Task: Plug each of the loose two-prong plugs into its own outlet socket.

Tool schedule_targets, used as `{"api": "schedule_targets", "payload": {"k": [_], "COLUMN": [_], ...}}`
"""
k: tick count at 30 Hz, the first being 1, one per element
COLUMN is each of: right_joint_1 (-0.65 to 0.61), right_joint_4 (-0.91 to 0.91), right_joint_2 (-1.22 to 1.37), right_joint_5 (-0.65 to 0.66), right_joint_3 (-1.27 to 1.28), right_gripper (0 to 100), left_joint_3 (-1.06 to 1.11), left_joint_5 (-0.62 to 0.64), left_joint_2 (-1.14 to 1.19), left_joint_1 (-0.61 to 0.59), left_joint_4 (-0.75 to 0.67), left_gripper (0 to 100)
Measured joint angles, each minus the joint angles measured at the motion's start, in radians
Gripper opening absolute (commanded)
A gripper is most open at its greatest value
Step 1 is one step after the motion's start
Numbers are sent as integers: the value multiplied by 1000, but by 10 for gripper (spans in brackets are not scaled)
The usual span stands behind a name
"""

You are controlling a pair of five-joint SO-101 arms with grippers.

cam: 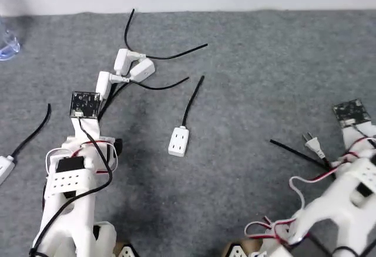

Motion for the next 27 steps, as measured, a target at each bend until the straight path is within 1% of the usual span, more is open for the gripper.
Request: {"api": "schedule_targets", "payload": {"k": [2, 5, 13, 20, 27], "right_joint_1": [17, 18, 23, 23, 23], "right_joint_4": [0, 0, 0, -2, -78], "right_joint_2": [48, 106, 158, 258, 318], "right_joint_5": [44, 64, 69, 110, 110], "right_joint_3": [-6, -6, -6, -6, -18], "right_gripper": [188, 186, 186, 186, 186], "left_joint_3": [0, 0, 0, 0, 0], "left_joint_5": [0, 0, 0, 0, 0], "left_joint_2": [0, 0, 0, 0, 0], "left_joint_1": [0, 0, 3, 3, 3], "left_joint_4": [0, 0, 0, 0, 0], "left_gripper": [250, 250, 250, 250, 250]}}
